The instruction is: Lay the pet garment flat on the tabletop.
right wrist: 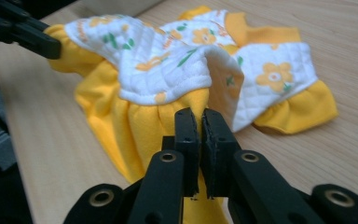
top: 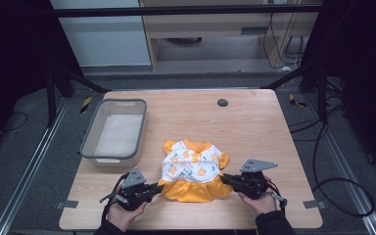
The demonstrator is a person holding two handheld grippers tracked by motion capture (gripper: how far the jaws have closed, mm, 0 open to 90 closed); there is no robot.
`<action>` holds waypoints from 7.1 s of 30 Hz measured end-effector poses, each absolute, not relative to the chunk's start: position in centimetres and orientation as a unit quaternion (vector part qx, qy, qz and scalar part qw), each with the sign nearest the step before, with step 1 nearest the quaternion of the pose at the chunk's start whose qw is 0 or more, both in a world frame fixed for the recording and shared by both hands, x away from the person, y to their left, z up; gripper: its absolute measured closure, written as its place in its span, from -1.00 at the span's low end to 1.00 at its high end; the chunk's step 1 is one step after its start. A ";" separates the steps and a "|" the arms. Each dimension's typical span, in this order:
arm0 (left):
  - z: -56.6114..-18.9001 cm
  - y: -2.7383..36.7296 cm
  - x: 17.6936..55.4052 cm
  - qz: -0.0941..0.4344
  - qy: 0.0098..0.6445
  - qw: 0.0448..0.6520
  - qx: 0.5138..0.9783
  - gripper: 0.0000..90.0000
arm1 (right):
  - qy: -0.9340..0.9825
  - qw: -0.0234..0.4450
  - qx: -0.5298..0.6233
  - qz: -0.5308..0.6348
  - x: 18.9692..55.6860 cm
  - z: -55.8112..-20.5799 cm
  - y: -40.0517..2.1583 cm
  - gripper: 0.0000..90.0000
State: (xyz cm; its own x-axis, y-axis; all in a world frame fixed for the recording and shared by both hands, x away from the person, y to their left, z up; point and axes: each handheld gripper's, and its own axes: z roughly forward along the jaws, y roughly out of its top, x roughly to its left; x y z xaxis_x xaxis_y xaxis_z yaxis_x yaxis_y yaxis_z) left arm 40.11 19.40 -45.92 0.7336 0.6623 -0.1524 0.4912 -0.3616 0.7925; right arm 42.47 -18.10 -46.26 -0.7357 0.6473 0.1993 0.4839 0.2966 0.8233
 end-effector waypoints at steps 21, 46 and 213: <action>-48.7 18.2 42.5 0.128 0.384 0.333 0.851 0.81 | 0.832 0.089 0.395 0.378 43.3 -48.8 -16.7 0.88; -46.0 19.3 40.0 0.175 0.355 0.404 0.825 -0.08 | 0.815 0.145 0.378 0.414 41.7 -46.8 -18.5 0.34; -47.2 23.5 40.8 0.180 0.373 0.402 0.817 -0.37 | 0.739 0.218 0.480 0.421 43.0 -49.0 -23.7 -0.65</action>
